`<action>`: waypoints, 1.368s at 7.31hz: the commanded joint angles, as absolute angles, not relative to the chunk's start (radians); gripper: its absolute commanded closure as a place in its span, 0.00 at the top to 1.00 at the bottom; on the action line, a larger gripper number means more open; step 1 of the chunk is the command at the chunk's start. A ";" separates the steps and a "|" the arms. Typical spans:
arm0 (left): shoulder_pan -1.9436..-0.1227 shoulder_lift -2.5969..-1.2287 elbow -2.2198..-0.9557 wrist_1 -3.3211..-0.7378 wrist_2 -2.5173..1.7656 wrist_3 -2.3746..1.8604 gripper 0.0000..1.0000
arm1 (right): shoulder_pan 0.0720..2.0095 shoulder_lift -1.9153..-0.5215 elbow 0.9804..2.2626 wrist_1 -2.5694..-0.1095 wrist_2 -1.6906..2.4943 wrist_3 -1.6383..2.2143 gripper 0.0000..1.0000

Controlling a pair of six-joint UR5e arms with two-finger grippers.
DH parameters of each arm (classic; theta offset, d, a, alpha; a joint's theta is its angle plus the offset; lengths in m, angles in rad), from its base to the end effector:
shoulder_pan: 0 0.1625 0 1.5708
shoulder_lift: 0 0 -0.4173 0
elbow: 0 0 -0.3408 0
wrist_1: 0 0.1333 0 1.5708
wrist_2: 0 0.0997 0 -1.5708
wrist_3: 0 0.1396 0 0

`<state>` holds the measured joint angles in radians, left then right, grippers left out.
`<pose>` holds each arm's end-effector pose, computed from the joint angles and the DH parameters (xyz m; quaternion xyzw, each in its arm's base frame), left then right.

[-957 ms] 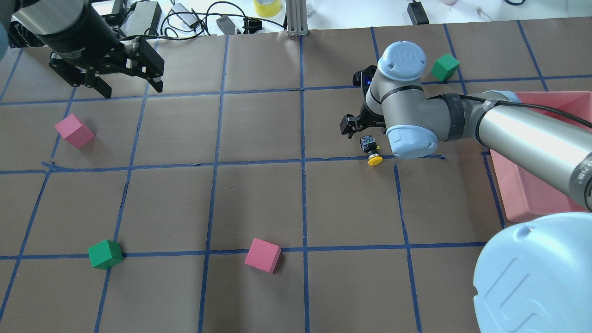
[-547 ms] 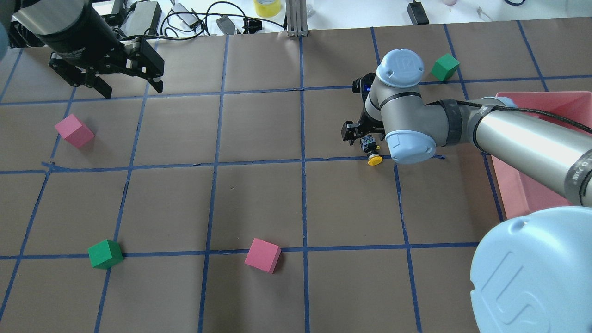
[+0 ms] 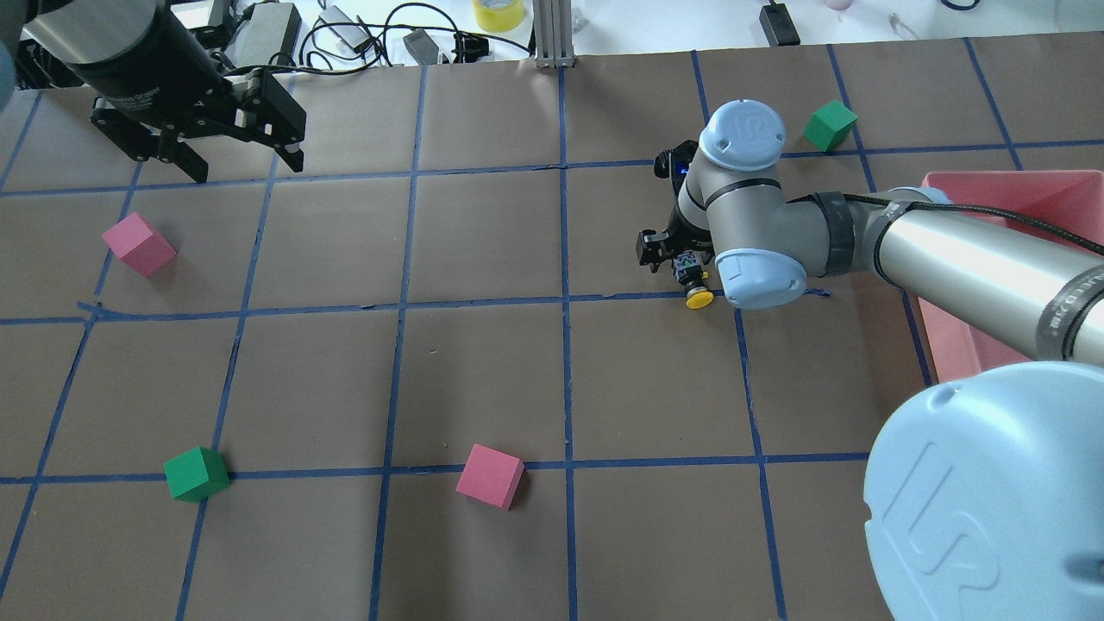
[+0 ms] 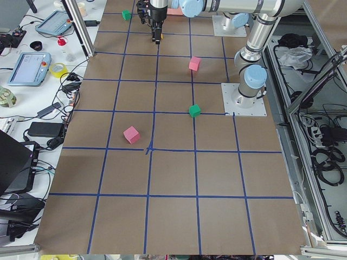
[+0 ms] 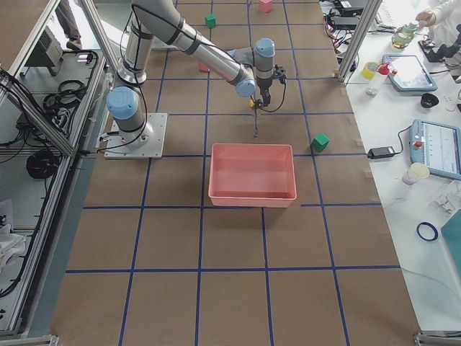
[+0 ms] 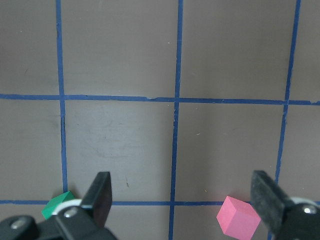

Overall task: Align button upright
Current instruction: 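Close the right gripper on the button body and lift it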

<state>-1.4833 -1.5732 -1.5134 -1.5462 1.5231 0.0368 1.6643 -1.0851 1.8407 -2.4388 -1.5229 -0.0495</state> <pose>-0.0999 -0.4623 0.4675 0.0244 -0.9986 0.0412 0.0213 0.1914 -0.5421 0.1705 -0.0726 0.9955 -0.0556 0.0251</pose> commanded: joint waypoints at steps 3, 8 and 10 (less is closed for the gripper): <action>-1.483 -1.572 -1.514 -1.548 1.523 0.037 1.00 | 1.663 -1.091 1.839 -2.376 -1.538 -0.066 0.41; -1.483 -1.571 -1.516 -1.548 1.523 0.037 1.00 | 1.652 -1.142 1.807 -2.358 -1.545 -0.054 0.00; -1.483 -1.571 -1.516 -1.548 1.523 0.037 1.00 | 1.564 -1.207 1.708 -2.166 -1.560 -0.055 0.00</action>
<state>-1.4834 -1.5708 -1.5156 -1.5478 1.5232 0.0368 1.6188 -1.1677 1.7670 -2.2770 -1.5537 -0.0556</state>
